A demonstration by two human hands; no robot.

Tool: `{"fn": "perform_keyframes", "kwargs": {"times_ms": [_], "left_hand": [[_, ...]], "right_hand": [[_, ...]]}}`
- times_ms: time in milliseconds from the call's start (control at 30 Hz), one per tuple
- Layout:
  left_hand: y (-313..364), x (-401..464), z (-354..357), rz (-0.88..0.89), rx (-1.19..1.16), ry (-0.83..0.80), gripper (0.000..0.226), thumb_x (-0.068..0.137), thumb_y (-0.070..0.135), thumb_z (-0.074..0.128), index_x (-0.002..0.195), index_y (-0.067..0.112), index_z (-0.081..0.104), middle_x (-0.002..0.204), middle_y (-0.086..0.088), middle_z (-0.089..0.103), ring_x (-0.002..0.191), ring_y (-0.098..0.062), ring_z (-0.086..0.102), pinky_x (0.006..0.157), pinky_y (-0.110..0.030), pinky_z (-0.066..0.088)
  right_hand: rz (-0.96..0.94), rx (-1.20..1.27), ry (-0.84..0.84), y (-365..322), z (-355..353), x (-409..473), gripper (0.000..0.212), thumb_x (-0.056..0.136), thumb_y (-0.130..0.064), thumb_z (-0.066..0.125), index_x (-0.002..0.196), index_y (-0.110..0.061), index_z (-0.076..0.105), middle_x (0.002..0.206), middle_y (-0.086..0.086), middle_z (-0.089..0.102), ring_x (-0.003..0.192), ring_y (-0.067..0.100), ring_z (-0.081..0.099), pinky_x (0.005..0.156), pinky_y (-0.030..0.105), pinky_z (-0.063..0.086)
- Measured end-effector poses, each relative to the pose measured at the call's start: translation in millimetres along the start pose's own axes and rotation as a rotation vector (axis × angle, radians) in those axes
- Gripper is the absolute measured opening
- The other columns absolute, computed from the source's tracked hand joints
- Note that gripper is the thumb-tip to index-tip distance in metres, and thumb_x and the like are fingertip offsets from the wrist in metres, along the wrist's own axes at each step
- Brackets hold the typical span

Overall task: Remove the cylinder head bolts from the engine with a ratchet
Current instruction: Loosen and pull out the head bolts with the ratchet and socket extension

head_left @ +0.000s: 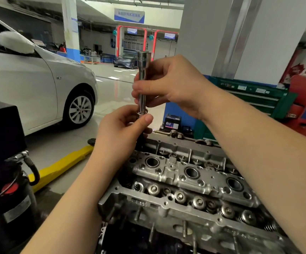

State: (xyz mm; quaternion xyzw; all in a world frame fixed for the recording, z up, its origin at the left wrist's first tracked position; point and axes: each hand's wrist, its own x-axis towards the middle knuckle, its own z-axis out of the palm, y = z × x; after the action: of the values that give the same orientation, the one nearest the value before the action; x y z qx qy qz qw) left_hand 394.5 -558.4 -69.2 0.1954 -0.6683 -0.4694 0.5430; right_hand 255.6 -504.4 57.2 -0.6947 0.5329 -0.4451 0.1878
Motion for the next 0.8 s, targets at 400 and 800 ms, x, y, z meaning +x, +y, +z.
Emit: {"fn": "perform_keyframes", "kwargs": {"times_ms": [400,800], "left_hand": [[11,1,1,-0.112,-0.054,-0.028,0.013,0.093,0.017,0.077,0.106,0.017,0.076,0.089,-0.009,0.079,0.076,-0.025,0.076,0.089,-0.060,0.061],[42,11,37,-0.173,0.388,0.076,0.018,0.100,0.009,0.052,0.084,0.016,0.052,0.074,0.004,0.055,0.064,-0.007,0.053,0.050,-0.008,0.037]], "right_hand": [[0.060,0.751,-0.425,-4,9,33,0.050,0.104,-0.041,0.036,0.070,-0.010,0.056,0.049,0.003,0.036,0.042,0.017,0.027,0.048,0.026,0.028],[0.187,0.377,0.555,-23,59,33,0.045,0.098,-0.029,0.051,0.055,-0.018,0.043,0.057,0.004,0.044,0.058,0.023,0.037,0.062,0.043,0.032]]}}
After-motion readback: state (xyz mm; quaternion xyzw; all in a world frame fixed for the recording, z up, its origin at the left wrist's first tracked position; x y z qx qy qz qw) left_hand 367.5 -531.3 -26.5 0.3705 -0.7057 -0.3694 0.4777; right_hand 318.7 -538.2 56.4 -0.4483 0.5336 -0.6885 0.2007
